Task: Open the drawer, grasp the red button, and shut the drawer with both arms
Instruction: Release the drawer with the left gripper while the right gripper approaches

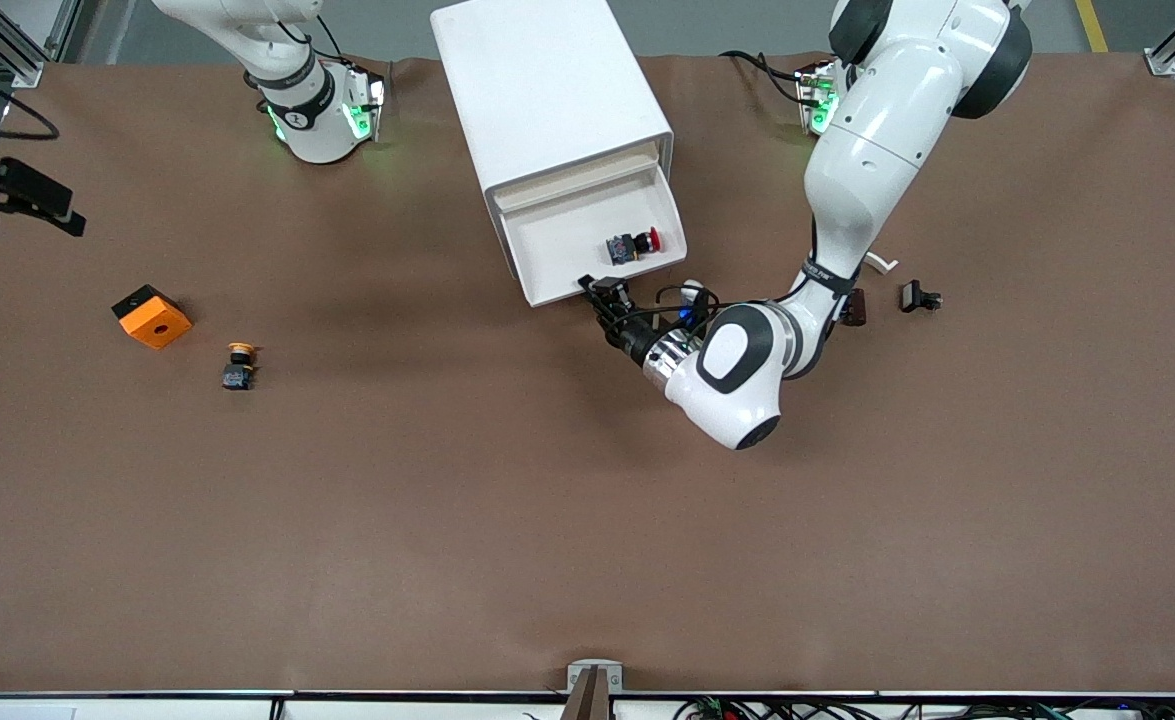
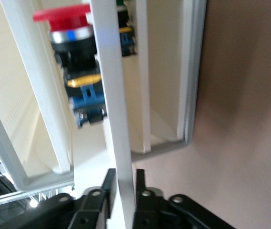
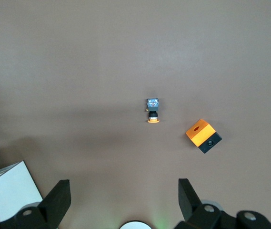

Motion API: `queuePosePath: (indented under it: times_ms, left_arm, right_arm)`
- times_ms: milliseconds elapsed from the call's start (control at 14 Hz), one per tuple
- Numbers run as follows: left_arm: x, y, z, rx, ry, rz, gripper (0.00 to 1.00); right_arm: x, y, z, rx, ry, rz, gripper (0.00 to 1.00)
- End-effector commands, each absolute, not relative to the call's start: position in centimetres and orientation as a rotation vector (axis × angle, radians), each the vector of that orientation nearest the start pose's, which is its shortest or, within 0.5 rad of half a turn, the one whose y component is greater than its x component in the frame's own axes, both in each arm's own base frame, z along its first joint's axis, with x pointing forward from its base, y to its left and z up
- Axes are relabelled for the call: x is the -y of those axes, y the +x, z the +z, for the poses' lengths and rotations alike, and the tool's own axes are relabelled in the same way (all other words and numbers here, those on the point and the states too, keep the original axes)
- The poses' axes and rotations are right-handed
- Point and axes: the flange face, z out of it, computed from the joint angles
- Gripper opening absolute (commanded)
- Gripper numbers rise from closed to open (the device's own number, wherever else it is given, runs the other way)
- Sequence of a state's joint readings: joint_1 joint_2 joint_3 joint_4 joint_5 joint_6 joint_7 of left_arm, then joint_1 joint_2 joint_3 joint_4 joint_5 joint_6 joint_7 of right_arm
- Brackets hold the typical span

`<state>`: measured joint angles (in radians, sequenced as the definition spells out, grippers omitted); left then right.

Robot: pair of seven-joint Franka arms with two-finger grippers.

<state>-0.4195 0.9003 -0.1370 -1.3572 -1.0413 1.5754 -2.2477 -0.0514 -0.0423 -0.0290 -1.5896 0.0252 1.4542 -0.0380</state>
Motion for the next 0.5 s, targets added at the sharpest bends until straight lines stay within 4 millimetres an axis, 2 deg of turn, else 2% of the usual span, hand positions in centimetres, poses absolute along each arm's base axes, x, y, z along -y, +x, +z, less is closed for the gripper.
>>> queuePosePath:
  times_ms: [0, 143, 286, 429]
  left_arm:
    - [42.3, 55.9, 20.9, -2.404, 1.456, -2.003, 1.0]
    - [41.8, 57.4, 22.5, -2.366, 1.46, -1.971, 1.0]
    - [41.2, 59.3, 25.0, -2.342, 1.533, -1.86, 1.0]
    - [39.1, 60.7, 26.4, -2.341, 1.622, -1.743, 1.0]
  right_arm:
    - [4.4, 54.1, 62.0, -0.069, -3.103, 0.176, 1.0]
    - [4.5, 54.1, 62.1, -0.073, -3.105, 0.169, 1.0]
    - [5.2, 55.8, 58.4, -0.089, -3.091, 0.277, 1.0]
    - [5.4, 56.2, 57.6, -0.089, -3.09, 0.296, 1.0]
